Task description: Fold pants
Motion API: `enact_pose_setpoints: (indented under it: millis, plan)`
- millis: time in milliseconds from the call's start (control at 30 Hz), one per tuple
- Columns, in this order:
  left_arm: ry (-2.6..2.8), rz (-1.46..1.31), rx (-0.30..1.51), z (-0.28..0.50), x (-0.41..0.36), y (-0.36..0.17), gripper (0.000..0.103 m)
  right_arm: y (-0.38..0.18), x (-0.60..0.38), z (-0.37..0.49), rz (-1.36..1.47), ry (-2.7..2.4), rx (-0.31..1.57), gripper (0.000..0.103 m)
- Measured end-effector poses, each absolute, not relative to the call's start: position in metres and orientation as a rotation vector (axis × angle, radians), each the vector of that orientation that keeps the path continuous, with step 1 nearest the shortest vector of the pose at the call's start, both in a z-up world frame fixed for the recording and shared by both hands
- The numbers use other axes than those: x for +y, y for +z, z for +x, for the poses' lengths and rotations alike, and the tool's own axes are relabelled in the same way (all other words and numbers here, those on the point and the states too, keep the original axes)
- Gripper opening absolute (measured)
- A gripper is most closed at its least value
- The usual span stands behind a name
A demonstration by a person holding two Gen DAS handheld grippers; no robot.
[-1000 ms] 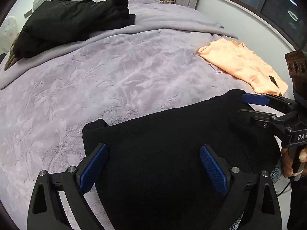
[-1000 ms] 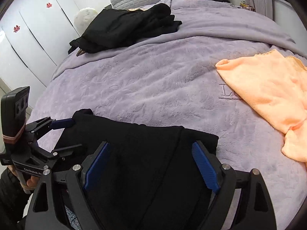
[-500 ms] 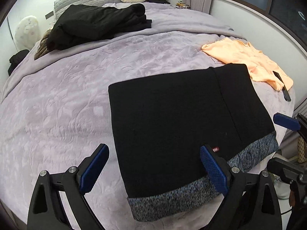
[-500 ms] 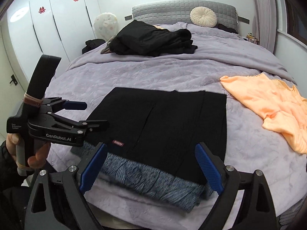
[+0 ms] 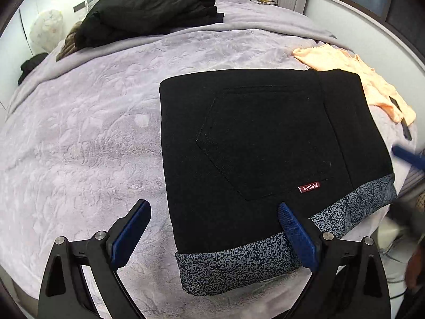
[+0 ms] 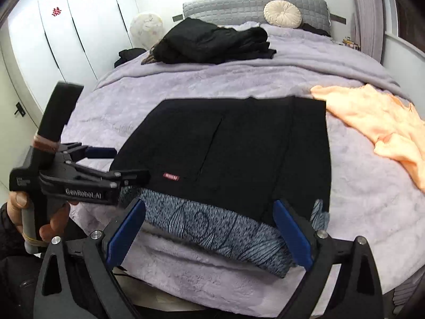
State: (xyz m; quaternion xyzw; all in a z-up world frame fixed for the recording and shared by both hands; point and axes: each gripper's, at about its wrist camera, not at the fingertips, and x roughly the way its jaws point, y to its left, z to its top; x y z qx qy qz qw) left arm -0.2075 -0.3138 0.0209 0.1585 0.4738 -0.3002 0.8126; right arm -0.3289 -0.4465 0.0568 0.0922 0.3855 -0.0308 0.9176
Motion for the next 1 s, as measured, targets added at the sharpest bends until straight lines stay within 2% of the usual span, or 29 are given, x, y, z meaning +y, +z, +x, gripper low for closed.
enact_pose_setpoints:
  millis: [133, 367, 567, 667, 833, 1000]
  plan:
    - [-0.632, 0.342, 1.005, -0.21, -0.317, 0.019, 0.097, 0.072, -0.475, -0.293, 0.243, -0.081, 0.761, 0.098]
    - [-0.641, 0.326, 1.019, -0.209, -0.314, 0.016, 0.097, 0.027, -0.517, -0.215, 0.353, -0.165, 0.956, 0.098]
    - [-0.649, 0.294, 0.933, -0.219, -0.3, 0.045, 0.097, 0.062, -0.484, -0.276, 0.297, -0.168, 0.811, 0.099]
    - [-0.665, 0.304, 0.951, -0.222, -0.304, 0.041, 0.097, 0.053, -0.466, -0.307, 0.269, -0.174, 0.827, 0.099]
    - [-0.654, 0.362, 1.036, -0.223, -0.324, 0.004, 0.1, 0.025, -0.452, -0.331, 0.229, -0.186, 0.856, 0.099]
    - [-0.645, 0.347, 1.007, -0.232, -0.315, 0.013, 0.101, 0.034, -0.441, -0.346, 0.22, -0.215, 0.832, 0.099]
